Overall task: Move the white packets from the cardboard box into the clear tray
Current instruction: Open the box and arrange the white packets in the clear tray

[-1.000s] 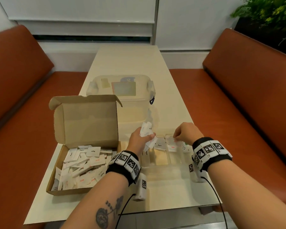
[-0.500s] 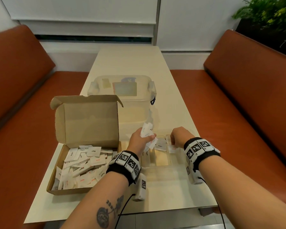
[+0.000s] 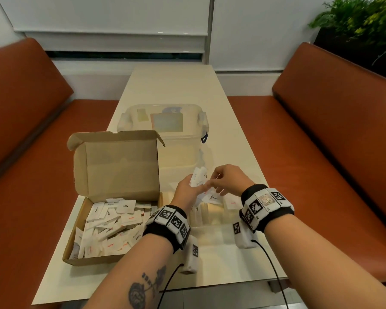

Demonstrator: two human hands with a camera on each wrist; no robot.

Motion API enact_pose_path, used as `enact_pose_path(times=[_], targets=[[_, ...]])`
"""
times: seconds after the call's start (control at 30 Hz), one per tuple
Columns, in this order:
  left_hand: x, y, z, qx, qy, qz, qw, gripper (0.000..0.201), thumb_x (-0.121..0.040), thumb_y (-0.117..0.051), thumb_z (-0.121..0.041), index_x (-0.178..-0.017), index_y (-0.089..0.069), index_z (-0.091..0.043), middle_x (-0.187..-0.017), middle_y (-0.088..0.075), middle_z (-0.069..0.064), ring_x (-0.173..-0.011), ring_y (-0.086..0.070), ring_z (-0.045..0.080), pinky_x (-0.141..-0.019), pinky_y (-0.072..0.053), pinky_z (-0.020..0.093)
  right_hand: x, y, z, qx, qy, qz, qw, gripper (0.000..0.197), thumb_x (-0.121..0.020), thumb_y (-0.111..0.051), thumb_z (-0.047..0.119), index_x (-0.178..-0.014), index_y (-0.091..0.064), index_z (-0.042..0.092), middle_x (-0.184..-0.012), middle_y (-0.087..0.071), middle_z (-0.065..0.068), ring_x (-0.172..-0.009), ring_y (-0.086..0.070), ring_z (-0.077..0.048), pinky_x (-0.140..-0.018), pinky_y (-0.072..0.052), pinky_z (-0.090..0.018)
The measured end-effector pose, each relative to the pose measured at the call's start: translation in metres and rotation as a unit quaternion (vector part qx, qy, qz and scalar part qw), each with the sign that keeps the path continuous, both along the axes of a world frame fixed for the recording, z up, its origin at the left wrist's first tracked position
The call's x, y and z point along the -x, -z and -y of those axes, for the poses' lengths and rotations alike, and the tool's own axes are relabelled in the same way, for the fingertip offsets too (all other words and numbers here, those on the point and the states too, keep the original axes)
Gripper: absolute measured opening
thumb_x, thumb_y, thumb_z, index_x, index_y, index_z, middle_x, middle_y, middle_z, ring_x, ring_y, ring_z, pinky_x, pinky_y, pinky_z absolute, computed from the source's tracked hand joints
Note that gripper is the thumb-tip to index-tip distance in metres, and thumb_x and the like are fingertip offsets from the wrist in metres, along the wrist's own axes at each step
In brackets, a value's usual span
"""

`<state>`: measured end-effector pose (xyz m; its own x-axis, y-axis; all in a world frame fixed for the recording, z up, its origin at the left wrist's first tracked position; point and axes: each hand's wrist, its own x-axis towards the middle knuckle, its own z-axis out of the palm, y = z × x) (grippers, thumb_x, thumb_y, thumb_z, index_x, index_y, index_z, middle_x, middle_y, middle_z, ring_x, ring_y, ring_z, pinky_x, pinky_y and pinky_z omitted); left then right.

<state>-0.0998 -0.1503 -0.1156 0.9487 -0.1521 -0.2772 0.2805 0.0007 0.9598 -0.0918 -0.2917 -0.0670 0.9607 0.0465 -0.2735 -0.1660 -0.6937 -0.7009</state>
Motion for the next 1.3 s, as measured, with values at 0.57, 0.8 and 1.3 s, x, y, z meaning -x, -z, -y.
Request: enact_pose_path(times=[0.57, 0.8, 1.3], targets=[[0.007, -0.01, -0.001, 0.119, -0.022, -0.041, 0.992, 0.031, -0.099, -0.048, -0.02, -0.128, -0.048, -0.01, -0.116, -0.058, 0.021, -0.093, -0.063, 0.031, -0.071, -0.06, 0.042, 0.009, 0.007, 0.0, -0.106, 0.054, 0.024, 0.993, 0.006, -0.08, -0.071, 0.002, -0.085, -0.068, 0.002, -0.065, -0.064, 0.0, -0.06, -0.058, -0.007, -0.055, -0.048, -0.013], [0.004, -0.007, -0.004, 0.077, -0.044, -0.016, 0.996, 0.028, -0.099, -0.048, -0.016, -0.126, -0.051, -0.01, -0.105, -0.064, 0.013, -0.087, -0.067, 0.025, -0.069, -0.06, 0.037, 0.003, -0.009, 0.015, -0.064, 0.055, 0.048, 0.995, 0.006, -0.086, -0.062, 0.003, -0.084, -0.064, 0.007, -0.072, -0.064, -0.004, -0.063, -0.06, -0.011, -0.062, -0.052, -0.017], [0.008, -0.004, 0.0, -0.065, -0.003, 0.056, 0.996, 0.036, -0.089, -0.064, -0.016, -0.124, -0.055, -0.014, -0.113, -0.064, 0.009, -0.105, -0.061, 0.025, -0.096, -0.048, 0.043, 0.001, -0.002, 0.013, 0.058, -0.024, 0.029, 0.998, 0.009, -0.08, -0.073, 0.018, -0.085, -0.067, 0.014, -0.071, -0.064, 0.002, -0.058, -0.055, -0.004, -0.052, -0.04, -0.012]])
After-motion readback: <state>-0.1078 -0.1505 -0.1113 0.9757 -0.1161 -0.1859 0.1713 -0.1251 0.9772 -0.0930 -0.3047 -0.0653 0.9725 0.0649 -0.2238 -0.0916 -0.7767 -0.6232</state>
